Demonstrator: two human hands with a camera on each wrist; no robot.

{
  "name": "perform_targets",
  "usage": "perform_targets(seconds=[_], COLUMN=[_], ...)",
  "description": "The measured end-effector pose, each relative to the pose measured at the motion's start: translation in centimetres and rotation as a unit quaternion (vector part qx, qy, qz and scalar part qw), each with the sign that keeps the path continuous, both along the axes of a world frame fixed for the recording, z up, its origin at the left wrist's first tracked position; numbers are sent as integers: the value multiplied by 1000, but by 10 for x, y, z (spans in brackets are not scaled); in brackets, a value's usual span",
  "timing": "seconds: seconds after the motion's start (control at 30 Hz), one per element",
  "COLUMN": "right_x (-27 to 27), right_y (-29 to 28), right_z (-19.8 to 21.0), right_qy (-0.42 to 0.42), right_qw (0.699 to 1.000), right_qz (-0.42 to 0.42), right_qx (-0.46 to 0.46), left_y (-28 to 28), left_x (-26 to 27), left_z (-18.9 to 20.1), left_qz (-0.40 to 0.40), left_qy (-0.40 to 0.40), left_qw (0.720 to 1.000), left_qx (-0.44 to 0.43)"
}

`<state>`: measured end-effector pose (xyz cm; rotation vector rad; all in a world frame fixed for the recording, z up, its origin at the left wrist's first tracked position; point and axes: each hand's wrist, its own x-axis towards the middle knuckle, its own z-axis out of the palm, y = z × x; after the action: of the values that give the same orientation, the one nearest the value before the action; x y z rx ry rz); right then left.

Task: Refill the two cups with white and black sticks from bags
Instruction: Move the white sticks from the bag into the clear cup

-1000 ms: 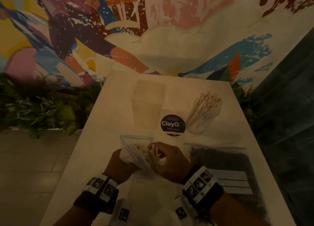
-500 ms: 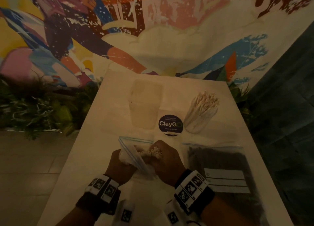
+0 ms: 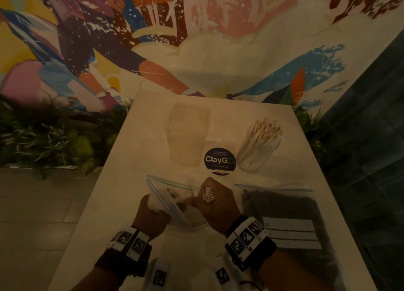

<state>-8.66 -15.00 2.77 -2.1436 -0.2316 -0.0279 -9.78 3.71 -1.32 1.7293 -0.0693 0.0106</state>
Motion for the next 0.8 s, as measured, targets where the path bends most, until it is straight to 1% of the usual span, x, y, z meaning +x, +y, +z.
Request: perform_targets(seconds=[0.07,0.1,0.2,0.33,0.4,0.47,0.57,0.63,0.73,0.8], right_x=[0,1,1,-1,0,1,3,4,4,3], right_y=[1,1,0,0,-1,-4,-7,-9,-12,-14], right_z=[-4,-6,-8,-4,0,2,0,-3,-4,-10], right_qy=[28,28,12,12,-5,0,16,14,23,49], right_qw=[1000,999,1000,999,998,997,999,999,992,992], right_qz=[13,15,2,11,-5,-19,7,-10,-54,-56], right_qx=[-7,-9,12,34,63,76,29,39,115,99], left_y=[2,3,4,2,1,2,2,3,8,8], left_x=[1,1,3,4,4,4,5,5,5,4], left_z=[-4,-5,-7,-6,-4,-3,-2,-2,-8,-8], left_qz=[-1,-1,-5,6,1,-4,-12,-22,-17,-13], left_qy=[3,3,-3,11,13,7,-5,-14,-7,-2], left_qw=[1000,1000,1000,1000,1000,1000,1000,999,999,999], left_qx=[-9,-9,2,-23,-4,7,21,43,40,46])
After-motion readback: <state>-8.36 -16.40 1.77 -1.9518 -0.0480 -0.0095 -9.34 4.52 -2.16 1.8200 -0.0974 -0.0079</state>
